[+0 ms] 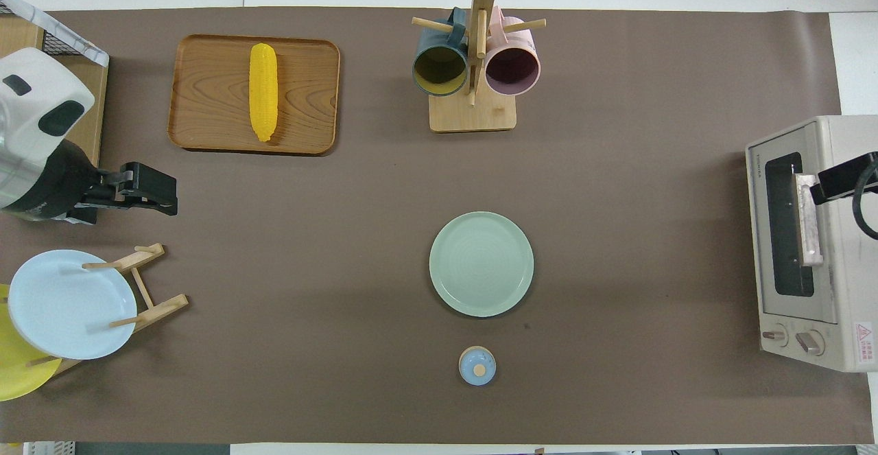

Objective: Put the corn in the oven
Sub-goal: 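Move the left gripper toward the yellow corn on the wooden tray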

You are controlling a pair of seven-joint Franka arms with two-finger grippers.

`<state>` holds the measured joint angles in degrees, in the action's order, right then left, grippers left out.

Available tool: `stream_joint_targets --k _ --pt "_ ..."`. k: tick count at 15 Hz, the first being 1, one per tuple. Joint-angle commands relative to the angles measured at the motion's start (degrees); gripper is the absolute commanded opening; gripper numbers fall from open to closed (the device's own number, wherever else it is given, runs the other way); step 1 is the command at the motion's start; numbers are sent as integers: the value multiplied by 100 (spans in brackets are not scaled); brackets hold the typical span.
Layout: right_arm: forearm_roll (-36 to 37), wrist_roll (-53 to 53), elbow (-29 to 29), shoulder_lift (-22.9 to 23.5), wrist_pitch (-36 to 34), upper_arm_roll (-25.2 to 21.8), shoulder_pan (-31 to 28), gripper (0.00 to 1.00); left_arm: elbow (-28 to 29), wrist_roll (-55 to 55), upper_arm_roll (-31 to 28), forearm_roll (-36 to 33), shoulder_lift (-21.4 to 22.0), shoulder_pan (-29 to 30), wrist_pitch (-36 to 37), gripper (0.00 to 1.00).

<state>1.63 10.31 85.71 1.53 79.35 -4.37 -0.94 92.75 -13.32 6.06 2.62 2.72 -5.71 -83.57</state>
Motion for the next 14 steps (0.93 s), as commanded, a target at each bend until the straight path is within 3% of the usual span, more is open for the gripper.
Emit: stream_joint_targets --k 1,9,14 --pt "-31 -90 -19 14 71 50 -46 100 94 -48 44 116 62 79 -98 100" --pt "-31 -90 -19 14 71 50 -46 100 138 -47 53 116 97 79 -177 100" --pt "-23 -90 -10 5 63 50 -29 100 86 -21 44 116 -34 88 -748 100"
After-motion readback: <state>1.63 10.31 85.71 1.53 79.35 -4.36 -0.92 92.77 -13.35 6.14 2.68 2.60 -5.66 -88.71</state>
